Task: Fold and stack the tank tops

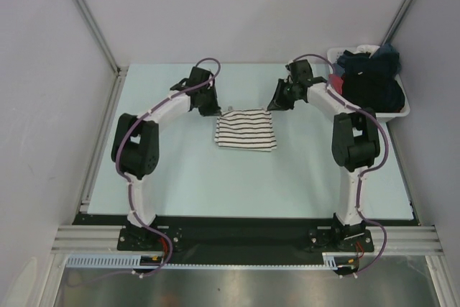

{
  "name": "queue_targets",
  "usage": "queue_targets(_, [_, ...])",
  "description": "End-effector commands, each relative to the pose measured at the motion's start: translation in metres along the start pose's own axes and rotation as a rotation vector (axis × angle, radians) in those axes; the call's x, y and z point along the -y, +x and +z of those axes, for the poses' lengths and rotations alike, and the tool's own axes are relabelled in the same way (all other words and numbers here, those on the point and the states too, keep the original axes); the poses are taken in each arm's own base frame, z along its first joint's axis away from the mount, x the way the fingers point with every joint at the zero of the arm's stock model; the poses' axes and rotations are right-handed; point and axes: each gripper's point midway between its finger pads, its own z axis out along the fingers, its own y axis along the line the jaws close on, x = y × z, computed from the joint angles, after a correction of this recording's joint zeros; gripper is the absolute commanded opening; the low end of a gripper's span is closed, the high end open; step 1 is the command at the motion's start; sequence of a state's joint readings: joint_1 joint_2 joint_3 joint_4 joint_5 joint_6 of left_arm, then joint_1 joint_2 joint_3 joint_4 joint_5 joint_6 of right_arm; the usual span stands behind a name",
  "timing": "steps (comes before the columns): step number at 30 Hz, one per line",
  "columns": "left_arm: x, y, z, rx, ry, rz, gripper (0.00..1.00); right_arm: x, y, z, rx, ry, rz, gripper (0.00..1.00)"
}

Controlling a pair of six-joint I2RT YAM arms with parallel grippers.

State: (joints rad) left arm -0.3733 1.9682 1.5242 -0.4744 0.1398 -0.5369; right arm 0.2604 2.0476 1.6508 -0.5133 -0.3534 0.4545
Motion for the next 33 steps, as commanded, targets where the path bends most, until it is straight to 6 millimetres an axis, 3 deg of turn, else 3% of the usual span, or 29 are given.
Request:
queue_targets(1, [0.000, -0.031, 0.014, 0.054, 0.005, 0.030, 0.06, 0.000, -0.034, 0.014, 0.076, -0.049, 0.041, 0.17])
queue_targets(2, [0.001, -0.040, 0.016, 0.072, -0.004, 0.037, 0.27, 0.006, -0.033, 0.026, 0.069, -0.044, 0.053, 0.25])
queue_targets(3, [-0.001, -0.043, 0.019, 0.075, -0.008, 0.037, 0.44, 0.009, -0.039, 0.029, 0.092, -0.048, 0.065, 0.39])
queue_targets(5, [-0.006, -0.045, 0.020, 0.093, -0.029, 0.041, 0.79, 0.015, -0.040, 0.032, 0.101, -0.028, 0.072, 0.49])
queue_targets(6, [-0.007, -0.046, 0.017, 0.110, -0.031, 0.046, 0.84, 0.013, -0.043, 0.028, 0.115, -0.033, 0.062, 0.62])
queue_targets(8, [-0.003, -0.057, -0.007, 0.183, -0.025, 0.053, 0.96, 0.022, -0.032, 0.024, 0.121, -0.009, 0.050, 0.63])
queue_targets(9, [-0.008, -0.052, -0.009, 0.189, -0.040, 0.057, 0.97, 0.012, -0.041, 0.008, 0.168, -0.027, 0.028, 0.63])
queue_targets(11, [-0.007, -0.053, -0.029, 0.208, -0.043, 0.068, 0.97, 0.017, -0.028, 0.001, 0.153, -0.024, 0.023, 0.61])
queue_targets(12, [-0.005, -0.051, -0.035, 0.210, -0.035, 0.076, 0.97, 0.008, -0.032, -0.012, 0.180, -0.049, 0.005, 0.55])
queue_targets(13, [0.001, -0.053, -0.047, 0.228, -0.019, 0.079, 0.97, 0.005, -0.028, -0.017, 0.181, -0.064, -0.001, 0.51])
queue_targets(14, [0.005, -0.046, -0.049, 0.215, 0.006, 0.090, 0.94, 0.002, -0.013, -0.016, 0.147, -0.097, -0.002, 0.48])
queue_targets(15, [0.013, -0.043, -0.054, 0.214, 0.033, 0.104, 0.92, -0.008, -0.015, -0.026, 0.175, -0.142, -0.023, 0.41])
queue_targets(16, [0.022, -0.041, -0.062, 0.221, 0.070, 0.115, 0.88, -0.014, -0.011, -0.029, 0.172, -0.173, -0.031, 0.37])
queue_targets(21, [0.065, -0.019, -0.063, 0.159, 0.221, 0.144, 0.58, -0.045, 0.027, -0.027, 0.060, -0.316, -0.039, 0.15])
queue_targets(26, [0.095, 0.004, -0.040, 0.074, 0.329, 0.146, 0.44, -0.078, 0.058, -0.018, -0.027, -0.486, -0.043, 0.05])
queue_targets(29, [0.100, 0.009, -0.022, 0.037, 0.369, 0.128, 0.41, -0.079, 0.086, -0.006, -0.102, -0.529, -0.006, 0.03])
queue_targets(30, [0.103, 0.003, -0.019, 0.043, 0.379, 0.128, 0.41, -0.082, 0.087, -0.003, -0.094, -0.551, -0.015, 0.03])
queue_targets(31, [0.098, 0.008, -0.002, 0.012, 0.373, 0.123, 0.40, -0.080, 0.099, 0.000, -0.131, -0.563, 0.010, 0.02])
queue_targets(32, [0.096, -0.002, 0.003, 0.026, 0.366, 0.116, 0.39, -0.080, 0.101, 0.004, -0.131, -0.578, 0.012, 0.02])
queue_targets(33, [0.083, 0.005, 0.027, -0.015, 0.328, 0.094, 0.37, -0.072, 0.109, 0.014, -0.156, -0.571, 0.038, 0.01])
